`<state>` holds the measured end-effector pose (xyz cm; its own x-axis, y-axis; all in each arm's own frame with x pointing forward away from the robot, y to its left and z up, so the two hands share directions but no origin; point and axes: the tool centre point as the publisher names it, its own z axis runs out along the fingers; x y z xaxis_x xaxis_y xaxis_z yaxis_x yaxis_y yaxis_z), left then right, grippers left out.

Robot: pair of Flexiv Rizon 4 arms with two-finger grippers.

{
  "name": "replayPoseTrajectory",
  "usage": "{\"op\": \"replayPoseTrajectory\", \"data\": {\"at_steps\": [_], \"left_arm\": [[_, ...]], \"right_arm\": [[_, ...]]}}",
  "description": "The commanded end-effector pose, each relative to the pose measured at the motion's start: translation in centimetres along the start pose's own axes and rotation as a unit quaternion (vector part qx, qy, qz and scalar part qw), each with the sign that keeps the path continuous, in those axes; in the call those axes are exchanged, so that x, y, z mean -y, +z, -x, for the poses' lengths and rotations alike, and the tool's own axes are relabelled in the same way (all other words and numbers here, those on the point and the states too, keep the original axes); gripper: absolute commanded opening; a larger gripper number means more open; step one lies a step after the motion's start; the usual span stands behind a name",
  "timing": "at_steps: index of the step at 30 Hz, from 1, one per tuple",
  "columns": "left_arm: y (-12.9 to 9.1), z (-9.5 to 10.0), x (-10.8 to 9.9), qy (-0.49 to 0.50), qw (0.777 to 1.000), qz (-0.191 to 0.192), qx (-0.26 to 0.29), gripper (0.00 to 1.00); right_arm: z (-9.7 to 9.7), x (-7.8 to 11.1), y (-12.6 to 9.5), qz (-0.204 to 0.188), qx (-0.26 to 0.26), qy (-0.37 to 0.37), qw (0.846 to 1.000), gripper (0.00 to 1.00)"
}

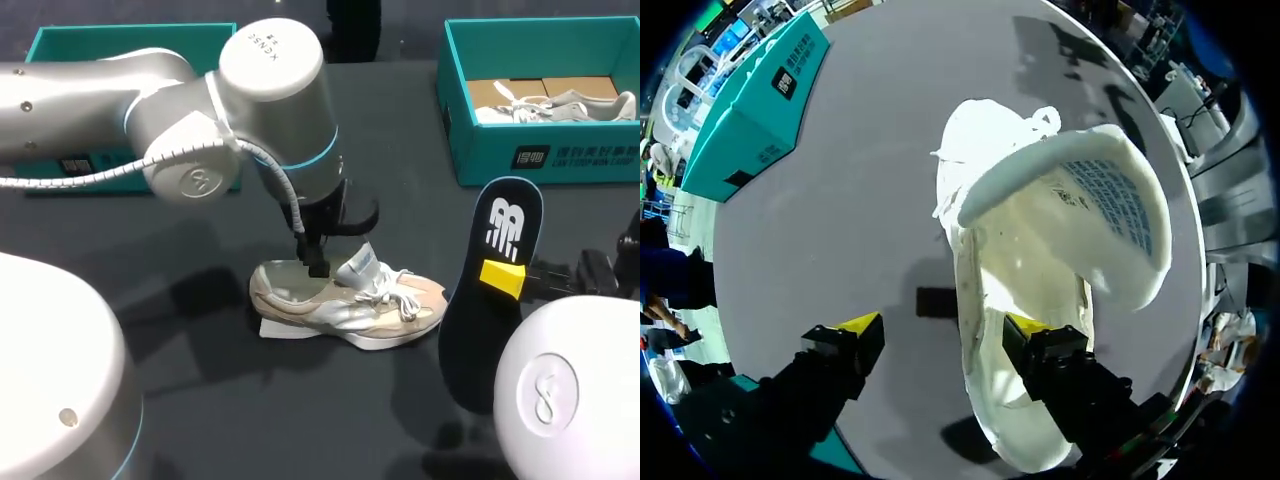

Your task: Take the shoe out of the shoebox, open the shoe tongue, remove and reinsert the insole, then place the shoe into the shoebox

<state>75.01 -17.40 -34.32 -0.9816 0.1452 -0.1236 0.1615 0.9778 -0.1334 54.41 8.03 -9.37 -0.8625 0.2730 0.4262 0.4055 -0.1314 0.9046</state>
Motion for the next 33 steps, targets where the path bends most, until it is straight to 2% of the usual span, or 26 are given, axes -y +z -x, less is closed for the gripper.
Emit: {"op": "replayPoseTrajectory", "data": {"at_steps": [1, 9, 16, 19, 23, 28, 29, 30, 31, 32, 33], "left_arm": [[0.5, 0.3, -0.3, -0.009, 1.0, -0.001, -0.01, 0.71], [1.2, 0.3, 0.0, -0.012, 1.0, 0.003, -0.019, 0.64], [2.0, -0.2, 0.3, -0.014, 0.999, 0.005, -0.03, 0.66], [2.3, -0.4, 0.5, -0.015, 0.999, 0.008, -0.034, 0.61], [2.6, -0.5, 0.5, -0.017, 0.999, 0.01, -0.039, 0.49], [2.8, -0.7, 0.3, -0.016, 0.999, 0.01, -0.044, 0.43], [2.8, -0.8, 0.3, -0.017, 0.999, 0.01, -0.044, 0.39], [2.8, -0.8, 0.3, -0.017, 0.999, 0.01, -0.044, 0.3], [2.7, -0.9, 0.3, -0.017, 0.999, 0.01, -0.045, 0.1], [2.7, -1.0, 0.3, -0.016, 0.999, 0.009, -0.045, 0.0], [2.7, -1.0, 0.2, -0.015, 0.999, 0.009, -0.045, 0.0]], "right_arm": [[-0.6, -0.1, 0.6, -0.002, 0.055, 0.0, 0.998, 0.0], [-0.6, -0.1, 0.6, -0.002, 0.055, 0.0, 0.998, 0.0], [-0.6, -0.1, 0.6, -0.002, 0.055, 0.0, 0.998, 0.0], [-0.6, -0.1, 0.6, -0.002, 0.055, 0.0, 0.998, 0.0], [-0.6, -0.1, 0.6, -0.002, 0.055, 0.0, 0.998, 0.0], [-0.6, -0.1, 0.6, -0.002, 0.055, 0.0, 0.998, 0.0], [-0.6, -0.1, 0.6, -0.002, 0.055, 0.0, 0.998, 0.0], [-0.6, -0.1, 0.6, -0.002, 0.055, 0.0, 0.998, 0.0], [-0.6, -0.1, 0.6, -0.002, 0.055, 0.0, 0.998, 0.0], [-0.6, -0.1, 0.6, -0.002, 0.055, 0.0, 0.998, 0.0], [-0.6, -0.1, 0.6, -0.002, 0.055, 0.0, 0.998, 0.0]]}}
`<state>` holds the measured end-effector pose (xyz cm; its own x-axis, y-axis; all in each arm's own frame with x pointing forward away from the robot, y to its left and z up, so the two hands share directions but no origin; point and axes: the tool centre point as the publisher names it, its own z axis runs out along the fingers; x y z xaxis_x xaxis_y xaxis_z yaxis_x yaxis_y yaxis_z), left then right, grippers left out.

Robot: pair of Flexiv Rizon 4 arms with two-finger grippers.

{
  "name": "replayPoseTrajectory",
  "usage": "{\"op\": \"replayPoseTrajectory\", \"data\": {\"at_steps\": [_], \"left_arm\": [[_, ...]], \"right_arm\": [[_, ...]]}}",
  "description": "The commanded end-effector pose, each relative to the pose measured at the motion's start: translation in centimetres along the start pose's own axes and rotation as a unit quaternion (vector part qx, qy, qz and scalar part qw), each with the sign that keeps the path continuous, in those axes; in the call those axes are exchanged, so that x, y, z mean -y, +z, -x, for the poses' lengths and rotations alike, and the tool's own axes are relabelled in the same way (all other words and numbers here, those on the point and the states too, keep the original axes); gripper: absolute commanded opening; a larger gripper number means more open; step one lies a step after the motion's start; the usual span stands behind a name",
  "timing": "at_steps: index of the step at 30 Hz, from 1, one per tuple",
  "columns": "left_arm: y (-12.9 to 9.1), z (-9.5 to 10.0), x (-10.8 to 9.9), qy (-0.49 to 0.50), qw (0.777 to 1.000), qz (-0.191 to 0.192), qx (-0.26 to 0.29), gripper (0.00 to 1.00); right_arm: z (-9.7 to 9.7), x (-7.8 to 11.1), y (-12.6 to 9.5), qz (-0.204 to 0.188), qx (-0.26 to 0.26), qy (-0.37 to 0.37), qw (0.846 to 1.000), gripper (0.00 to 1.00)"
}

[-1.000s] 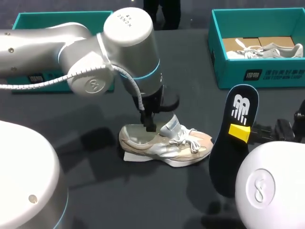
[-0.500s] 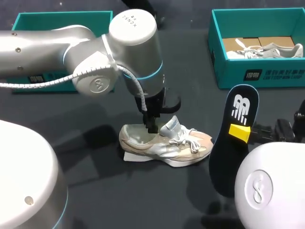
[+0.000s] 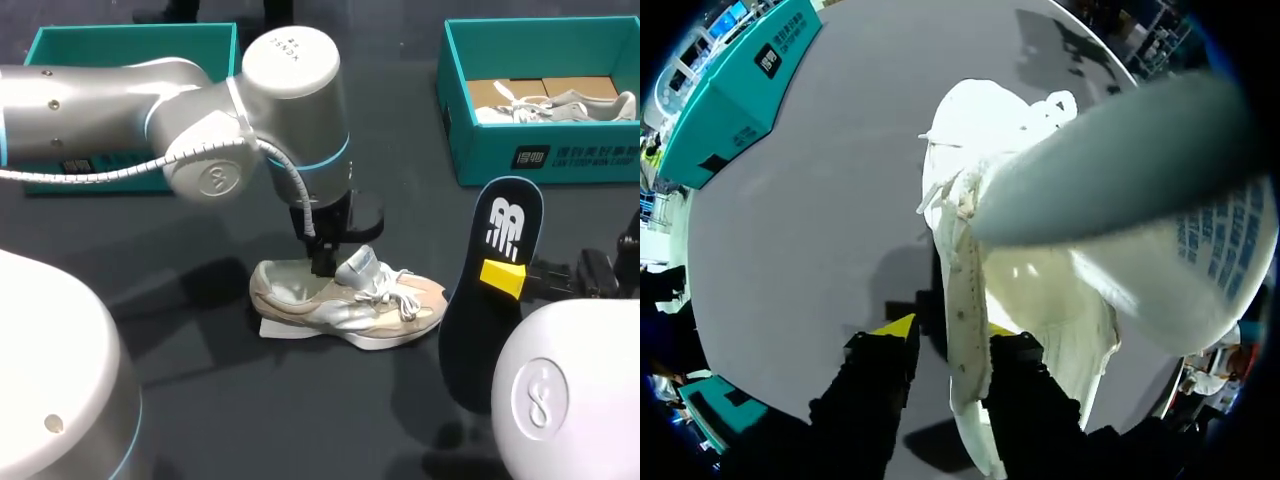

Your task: Take the shoe out of the shoebox, open the shoe tongue, remove and reinsert the insole, then place the shoe into the shoebox

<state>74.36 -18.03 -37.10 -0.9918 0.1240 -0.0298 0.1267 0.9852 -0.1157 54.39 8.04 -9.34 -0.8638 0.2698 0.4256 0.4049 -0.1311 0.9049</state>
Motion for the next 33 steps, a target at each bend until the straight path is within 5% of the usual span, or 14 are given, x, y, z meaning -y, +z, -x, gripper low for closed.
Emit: {"op": "replayPoseTrajectory", "data": {"at_steps": [1, 9, 16, 20, 24, 33], "left_arm": [[-0.1, -0.2, -0.2, 0.003, 1.0, -0.001, 0.0, 0.0], [-0.6, -0.4, -0.1, 0.031, 0.999, -0.008, -0.016, 0.0], [-3.2, -0.4, 0.4, 0.118, 0.992, -0.039, -0.03, 0.0], [-5.0, 0.0, 0.8, 0.191, 0.98, -0.05, -0.034, 0.0], [-6.9, 0.0, 1.5, 0.35, 0.935, -0.051, -0.027, 0.0], [-6.9, 0.0, 1.5, 0.35, 0.935, -0.051, -0.027, 0.0]], "right_arm": [[-0.5, -0.1, 0.6, -0.002, 0.057, 0.0, 0.998, 0.0], [-0.5, -0.1, 0.6, -0.002, 0.057, 0.0, 0.998, 0.0], [-0.5, -0.1, 0.6, -0.002, 0.057, 0.0, 0.998, 0.0], [-0.5, -0.1, 0.6, -0.002, 0.057, 0.0, 0.998, 0.0], [-0.5, -0.1, 0.6, -0.002, 0.057, 0.0, 0.998, 0.0], [-0.5, -0.1, 0.6, -0.002, 0.057, 0.0, 0.998, 0.0]]}}
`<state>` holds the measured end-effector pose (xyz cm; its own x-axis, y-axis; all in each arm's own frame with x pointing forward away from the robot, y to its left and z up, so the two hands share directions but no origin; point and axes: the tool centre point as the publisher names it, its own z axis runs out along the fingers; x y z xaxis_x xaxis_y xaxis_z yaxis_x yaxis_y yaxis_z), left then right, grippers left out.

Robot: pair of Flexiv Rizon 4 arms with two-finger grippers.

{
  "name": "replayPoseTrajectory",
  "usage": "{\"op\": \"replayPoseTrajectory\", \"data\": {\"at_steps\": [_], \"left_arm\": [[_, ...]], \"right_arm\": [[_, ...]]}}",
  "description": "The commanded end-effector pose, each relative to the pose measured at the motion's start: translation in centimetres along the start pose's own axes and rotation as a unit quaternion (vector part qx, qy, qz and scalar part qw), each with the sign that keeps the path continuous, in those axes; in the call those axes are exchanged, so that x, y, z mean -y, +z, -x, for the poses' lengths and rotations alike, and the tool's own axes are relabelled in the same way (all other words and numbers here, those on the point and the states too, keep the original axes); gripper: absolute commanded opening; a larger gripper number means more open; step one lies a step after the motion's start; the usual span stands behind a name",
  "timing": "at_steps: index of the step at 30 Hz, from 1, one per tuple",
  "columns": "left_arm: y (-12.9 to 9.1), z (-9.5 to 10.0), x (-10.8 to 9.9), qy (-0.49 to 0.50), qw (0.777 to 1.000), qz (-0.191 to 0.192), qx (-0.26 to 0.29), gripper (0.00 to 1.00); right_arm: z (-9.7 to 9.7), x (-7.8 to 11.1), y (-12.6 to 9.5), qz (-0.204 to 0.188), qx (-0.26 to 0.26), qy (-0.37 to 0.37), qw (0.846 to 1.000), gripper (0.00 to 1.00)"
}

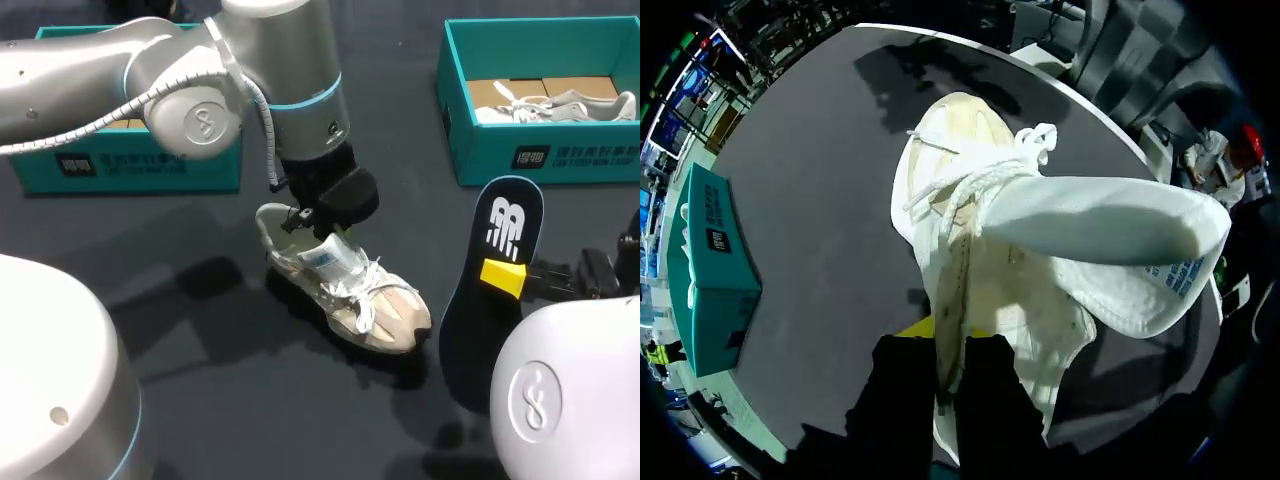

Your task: Take the shoe out of the shoebox, open the shoe tongue, remove and reinsert the insole, then place the shoe into the shoebox

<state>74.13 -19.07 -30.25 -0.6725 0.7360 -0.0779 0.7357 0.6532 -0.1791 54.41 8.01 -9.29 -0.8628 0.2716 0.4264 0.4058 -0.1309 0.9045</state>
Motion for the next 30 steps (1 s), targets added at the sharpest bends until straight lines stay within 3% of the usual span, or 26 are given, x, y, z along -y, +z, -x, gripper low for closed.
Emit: {"op": "replayPoseTrajectory", "data": {"at_steps": [1, 4, 10, 14, 23, 30], "left_arm": [[-0.2, -0.3, -0.2, 0.006, 1.0, -0.002, 0.002, 0.0], [-0.3, -0.4, -0.1, 0.041, 0.999, -0.012, 0.006, 0.0], [-1.7, -0.5, 0.0, 0.165, 0.986, 0.008, 0.001, 0.0], [-2.0, -0.9, 1.0, 0.245, 0.968, 0.049, -0.017, 0.0], [-2.0, -0.9, 1.0, 0.245, 0.968, 0.049, -0.017, 0.0], [-0.6, -0.7, 1.9, 0.287, 0.957, 0.034, -0.027, 0.0]], "right_arm": [[-0.6, 0.0, 0.6, -0.002, 0.056, 0.0, 0.998, 0.0], [-0.6, 0.0, 0.6, -0.002, 0.056, 0.0, 0.998, 0.0], [-0.6, 0.0, 0.6, -0.002, 0.056, 0.0, 0.998, 0.0], [-0.6, 0.0, 0.6, -0.002, 0.056, 0.0, 0.998, 0.0], [-0.6, 0.0, 0.6, -0.002, 0.056, 0.0, 0.998, 0.0], [-0.6, 0.0, 0.6, -0.002, 0.056, 0.0, 0.998, 0.0]]}}
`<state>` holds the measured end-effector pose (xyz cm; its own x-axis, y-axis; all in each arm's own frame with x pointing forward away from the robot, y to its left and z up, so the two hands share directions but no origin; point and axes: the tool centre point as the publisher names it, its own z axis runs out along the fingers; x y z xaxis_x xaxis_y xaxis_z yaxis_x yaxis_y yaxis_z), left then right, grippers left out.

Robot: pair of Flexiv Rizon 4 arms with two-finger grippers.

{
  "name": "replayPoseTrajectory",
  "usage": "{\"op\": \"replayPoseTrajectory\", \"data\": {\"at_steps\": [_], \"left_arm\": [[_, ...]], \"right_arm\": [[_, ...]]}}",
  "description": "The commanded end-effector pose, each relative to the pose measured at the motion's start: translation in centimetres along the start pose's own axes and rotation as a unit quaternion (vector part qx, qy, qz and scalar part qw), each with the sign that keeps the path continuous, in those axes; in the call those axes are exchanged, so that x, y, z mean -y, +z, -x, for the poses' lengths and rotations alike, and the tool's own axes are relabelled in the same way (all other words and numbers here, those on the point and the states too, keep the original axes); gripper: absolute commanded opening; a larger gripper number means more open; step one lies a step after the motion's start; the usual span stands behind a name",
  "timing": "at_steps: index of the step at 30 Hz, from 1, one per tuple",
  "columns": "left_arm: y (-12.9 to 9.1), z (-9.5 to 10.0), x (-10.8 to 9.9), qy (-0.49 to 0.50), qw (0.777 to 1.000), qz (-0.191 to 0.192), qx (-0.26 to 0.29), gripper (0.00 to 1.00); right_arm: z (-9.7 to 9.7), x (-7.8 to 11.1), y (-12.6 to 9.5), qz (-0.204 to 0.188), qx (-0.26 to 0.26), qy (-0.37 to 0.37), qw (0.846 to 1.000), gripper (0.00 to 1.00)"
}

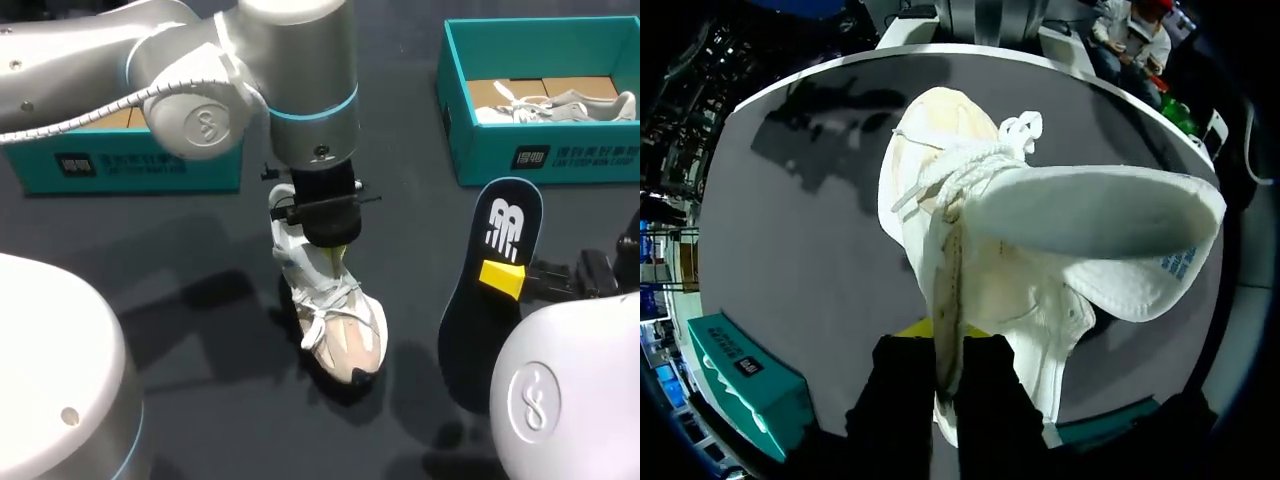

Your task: Take the shoe out of the shoebox, open the shoe tongue, remove and reinsert the insole, then place the shoe into the shoebox

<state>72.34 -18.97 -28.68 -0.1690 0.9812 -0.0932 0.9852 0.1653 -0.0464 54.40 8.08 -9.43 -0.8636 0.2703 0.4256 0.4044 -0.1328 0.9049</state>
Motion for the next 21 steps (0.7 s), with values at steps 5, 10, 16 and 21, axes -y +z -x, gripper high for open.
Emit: {"op": "replayPoseTrajectory", "data": {"at_steps": [5, 10, 16, 21], "left_arm": [[1.7, 0.9, 0.7, 0.024, 1.0, -0.014, -0.006, 0.0], [2.5, 1.1, 0.8, 0.036, 0.999, -0.019, -0.012, 0.0], [3.2, 1.2, 0.9, 0.035, 0.999, -0.029, -0.015, 0.0], [4.1, 1.3, 1.2, 0.045, 0.998, -0.039, -0.02, 0.0]], "right_arm": [[-0.6, -0.2, 0.6, -0.003, 0.056, 0.0, 0.998, 0.0], [-0.6, -0.2, 0.6, -0.003, 0.056, 0.0, 0.998, 0.0], [-0.6, -0.2, 0.6, -0.003, 0.056, 0.0, 0.998, 0.0], [-0.6, -0.2, 0.6, -0.003, 0.056, 0.0, 0.998, 0.0]]}}
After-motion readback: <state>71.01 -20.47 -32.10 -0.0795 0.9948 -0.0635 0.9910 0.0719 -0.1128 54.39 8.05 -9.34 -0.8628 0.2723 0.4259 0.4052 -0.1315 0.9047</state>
